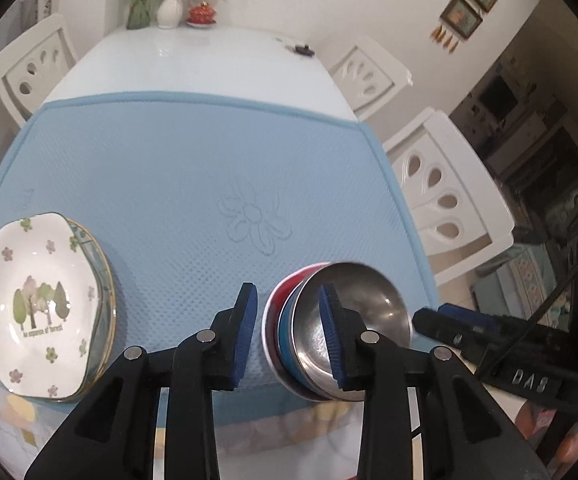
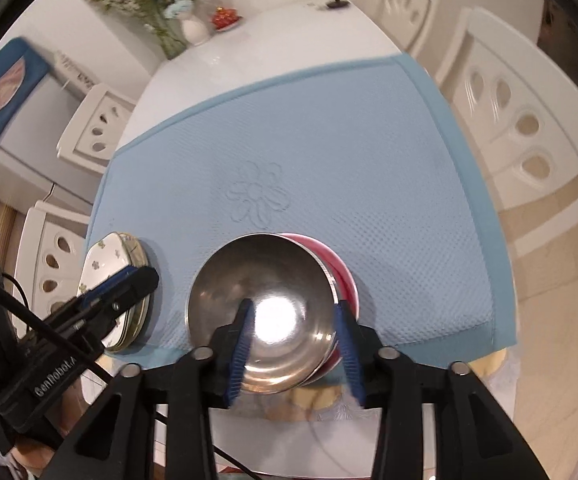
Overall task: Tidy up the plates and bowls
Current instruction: 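Open both grippers and pull them back from the nested bowls, then move both grippers to the nested bowl stack and grip its rim, then lift the nested bowls with both grippers and carry them over the plate stack, then lower the nested bowls with both grippers onto the green-tree plates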
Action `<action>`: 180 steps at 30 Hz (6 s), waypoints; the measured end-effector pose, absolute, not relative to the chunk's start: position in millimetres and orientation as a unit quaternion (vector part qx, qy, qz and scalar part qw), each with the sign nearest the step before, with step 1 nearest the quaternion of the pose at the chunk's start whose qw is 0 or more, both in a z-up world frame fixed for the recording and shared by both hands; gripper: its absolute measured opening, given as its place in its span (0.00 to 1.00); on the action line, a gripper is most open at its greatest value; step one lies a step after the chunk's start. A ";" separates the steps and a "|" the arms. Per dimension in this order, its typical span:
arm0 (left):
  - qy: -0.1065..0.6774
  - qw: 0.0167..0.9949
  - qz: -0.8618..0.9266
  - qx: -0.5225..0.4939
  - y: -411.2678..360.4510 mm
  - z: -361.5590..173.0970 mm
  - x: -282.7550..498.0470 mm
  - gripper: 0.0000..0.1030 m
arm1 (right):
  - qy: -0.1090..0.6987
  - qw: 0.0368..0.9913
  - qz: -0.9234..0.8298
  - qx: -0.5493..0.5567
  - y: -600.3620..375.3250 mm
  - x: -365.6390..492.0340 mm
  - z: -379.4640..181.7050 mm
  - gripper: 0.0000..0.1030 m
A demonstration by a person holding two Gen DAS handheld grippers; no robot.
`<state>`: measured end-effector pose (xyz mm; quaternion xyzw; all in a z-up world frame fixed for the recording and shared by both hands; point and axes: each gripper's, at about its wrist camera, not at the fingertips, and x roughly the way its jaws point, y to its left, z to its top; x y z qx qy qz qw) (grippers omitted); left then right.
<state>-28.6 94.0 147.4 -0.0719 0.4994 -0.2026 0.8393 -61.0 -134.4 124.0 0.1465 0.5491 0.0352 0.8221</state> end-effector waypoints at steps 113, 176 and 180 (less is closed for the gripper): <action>0.528 0.823 -0.137 -0.160 72.1 85.8 -22.6 0.31 | 0.566 0.770 0.098 0.277 -146.1 -38.8 36.6 0.54; 0.520 0.829 -0.097 -0.180 353.9 91.3 16.5 0.32 | 0.625 0.751 0.144 0.157 160.6 43.0 35.3 0.53; 0.518 0.830 -0.101 -0.181 357.5 93.6 16.0 0.32 | 0.619 0.754 0.152 0.158 157.5 42.9 39.8 0.53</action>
